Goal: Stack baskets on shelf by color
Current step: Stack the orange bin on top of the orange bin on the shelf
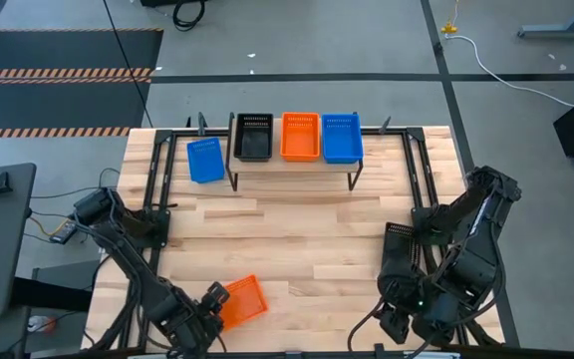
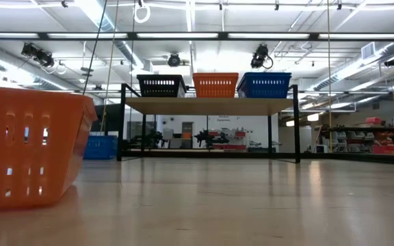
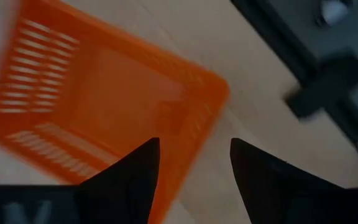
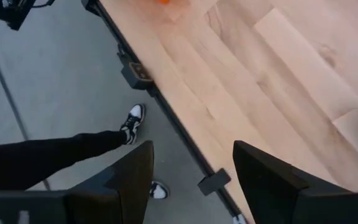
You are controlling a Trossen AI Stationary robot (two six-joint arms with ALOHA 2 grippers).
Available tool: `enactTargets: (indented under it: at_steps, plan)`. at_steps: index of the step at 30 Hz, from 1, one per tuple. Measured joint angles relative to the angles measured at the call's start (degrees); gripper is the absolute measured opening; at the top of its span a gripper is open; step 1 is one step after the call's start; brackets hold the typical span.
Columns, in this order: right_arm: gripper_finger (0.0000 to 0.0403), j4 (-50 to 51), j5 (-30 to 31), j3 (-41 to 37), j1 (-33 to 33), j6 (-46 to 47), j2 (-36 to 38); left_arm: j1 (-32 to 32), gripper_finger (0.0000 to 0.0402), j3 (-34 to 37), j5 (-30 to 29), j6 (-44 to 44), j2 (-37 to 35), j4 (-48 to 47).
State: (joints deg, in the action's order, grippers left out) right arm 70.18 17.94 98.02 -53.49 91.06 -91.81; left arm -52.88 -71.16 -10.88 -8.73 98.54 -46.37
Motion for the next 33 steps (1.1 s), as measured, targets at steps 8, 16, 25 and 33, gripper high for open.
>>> enactTargets:
  at_steps: [8, 16, 25, 33]
  plan:
    - [0.0226, -3.2, 0.4, 0.0, -1.4, 3.1, 0.0, 0.5, 0.0202, 3.0, -0.5, 8.3, 0.0, -0.3]
    - [0.0226, -2.8, 2.1, 0.0, -1.9, 3.0, 0.0, 4.7, 0.0201, 10.6, 2.8, 10.5, 0.0, 9.7]
    - [0.0226, -2.8, 1.3, 0.0, -1.9, 3.8, 0.0, 8.3, 0.0151, 9.4, 5.6, 13.9, 0.0, 6.1]
    - [0.0226, -2.4, 1.5, 0.0, -1.8, 1.8, 0.0, 15.5, 0.0014, 6.1, 5.4, 10.9, 0.0, 11.6]
